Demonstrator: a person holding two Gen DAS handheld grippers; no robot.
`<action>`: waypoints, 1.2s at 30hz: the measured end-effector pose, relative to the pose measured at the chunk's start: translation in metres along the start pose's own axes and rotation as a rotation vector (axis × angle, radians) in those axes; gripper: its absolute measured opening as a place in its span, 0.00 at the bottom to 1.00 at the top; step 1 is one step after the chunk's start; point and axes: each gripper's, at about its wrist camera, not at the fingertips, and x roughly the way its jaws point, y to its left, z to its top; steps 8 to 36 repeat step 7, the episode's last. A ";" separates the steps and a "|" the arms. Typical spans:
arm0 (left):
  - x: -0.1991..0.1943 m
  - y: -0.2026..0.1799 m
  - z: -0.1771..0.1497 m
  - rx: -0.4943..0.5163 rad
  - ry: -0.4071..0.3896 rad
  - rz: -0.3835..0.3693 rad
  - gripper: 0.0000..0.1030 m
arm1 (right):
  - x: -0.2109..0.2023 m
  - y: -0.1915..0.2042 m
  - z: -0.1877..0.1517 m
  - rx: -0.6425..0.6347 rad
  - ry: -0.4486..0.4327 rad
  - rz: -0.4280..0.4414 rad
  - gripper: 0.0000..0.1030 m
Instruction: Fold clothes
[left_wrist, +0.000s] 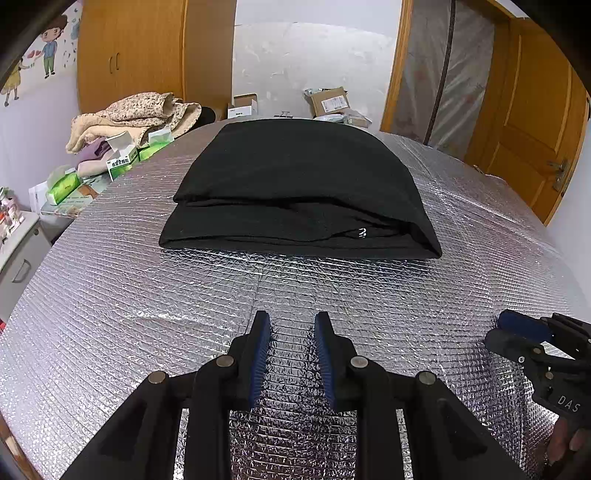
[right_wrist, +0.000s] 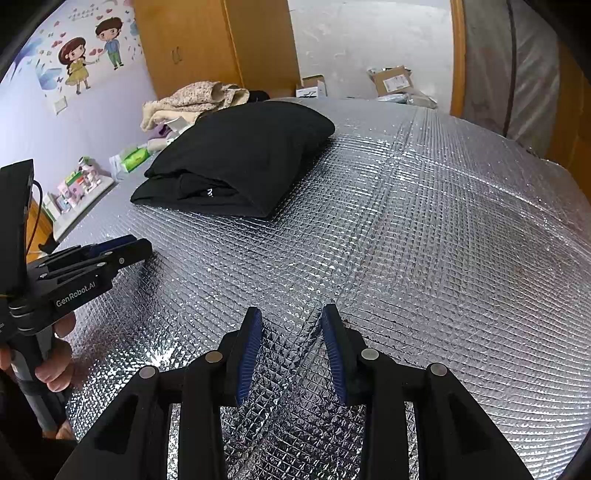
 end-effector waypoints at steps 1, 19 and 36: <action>0.000 0.000 0.000 -0.001 0.000 -0.001 0.25 | 0.000 0.000 0.000 -0.001 0.000 -0.001 0.35; -0.001 0.003 0.000 -0.001 -0.001 -0.004 0.25 | 0.001 0.001 0.000 -0.003 0.000 -0.004 0.35; -0.001 0.003 0.000 -0.001 -0.001 -0.004 0.25 | 0.001 0.001 0.000 -0.003 0.000 -0.004 0.35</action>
